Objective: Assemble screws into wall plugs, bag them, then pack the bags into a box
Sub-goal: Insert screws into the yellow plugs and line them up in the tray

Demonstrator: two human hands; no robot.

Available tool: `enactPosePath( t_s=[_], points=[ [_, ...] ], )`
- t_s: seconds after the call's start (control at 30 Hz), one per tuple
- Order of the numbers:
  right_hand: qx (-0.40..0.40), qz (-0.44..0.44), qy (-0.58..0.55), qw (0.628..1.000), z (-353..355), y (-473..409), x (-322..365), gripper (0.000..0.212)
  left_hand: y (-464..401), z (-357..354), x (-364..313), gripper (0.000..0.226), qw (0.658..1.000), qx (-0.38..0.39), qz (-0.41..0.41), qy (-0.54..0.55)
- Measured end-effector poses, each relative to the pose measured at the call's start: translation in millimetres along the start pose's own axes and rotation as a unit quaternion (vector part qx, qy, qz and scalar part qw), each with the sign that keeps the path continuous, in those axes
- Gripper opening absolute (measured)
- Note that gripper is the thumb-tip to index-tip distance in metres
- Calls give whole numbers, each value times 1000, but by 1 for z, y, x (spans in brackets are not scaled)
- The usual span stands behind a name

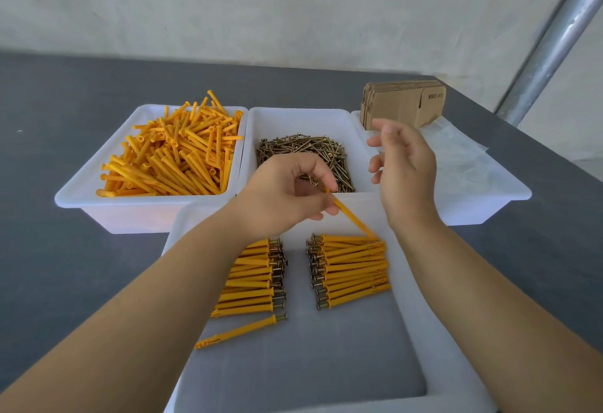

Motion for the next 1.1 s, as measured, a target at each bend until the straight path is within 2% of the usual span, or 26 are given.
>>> enactPosePath(
  t_s=[0.1,0.17,0.23,0.37,0.47,0.53,0.63,0.73,0.83,0.87,0.93,0.97,1.0,1.03,1.1],
  points=[
    [-14,-3,0,1000,3,-2,-2,22,0,-10,-1,18,998,-16,-32,-50],
    [-18,-5,-4,1000,4,-3,-4,22,-2,-17,1,21,990,-24,-54,-128],
    [-24,-7,-9,1000,5,-3,-4,22,-4,-26,3,16,976,-13,-63,-206],
    [-29,-15,-16,999,6,-3,-5,23,-4,-42,11,8,953,40,-66,-294],
    [-20,-17,-10,1000,5,-2,-6,23,-8,-50,16,12,893,67,-65,-440],
    [-14,-18,-10,1000,4,-2,-6,23,-10,-51,17,14,855,63,-63,-512],
    [-6,-18,-6,1000,4,-2,-6,24,-10,-58,20,11,791,103,-54,-601],
    [-1,-24,4,1000,5,-2,-8,24,-10,-62,22,8,760,122,-56,-636],
    [0,-31,7,1000,6,-2,-9,24,-11,-60,19,13,772,128,-83,-617],
    [1,-32,7,999,5,-2,-9,24,-12,-57,17,15,793,133,-89,-588],
    [6,-34,9,999,5,-3,-10,24,-11,-47,10,17,868,97,-98,-477],
    [11,-33,14,999,5,-3,-11,24,-10,-38,6,14,898,41,-111,-424],
    [19,-30,22,999,5,-3,-12,23,-11,-27,4,13,910,-29,-125,-394],
    [30,-29,32,999,4,-3,-14,22,-11,-13,3,12,908,-104,-132,-384],
    [59,-39,54,996,1,-4,-18,21,-9,20,7,12,878,-240,-100,-401]
  ],
)
Point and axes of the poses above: each hand's wrist, its own y-axis away from the middle knuckle, its own z-axis out of the back of the hand, x = y × z, the point moved 2 cm from there along -y, towards the middle knuckle, and after that the axes turned 4 degrees about -y, right-handed, at the moved point
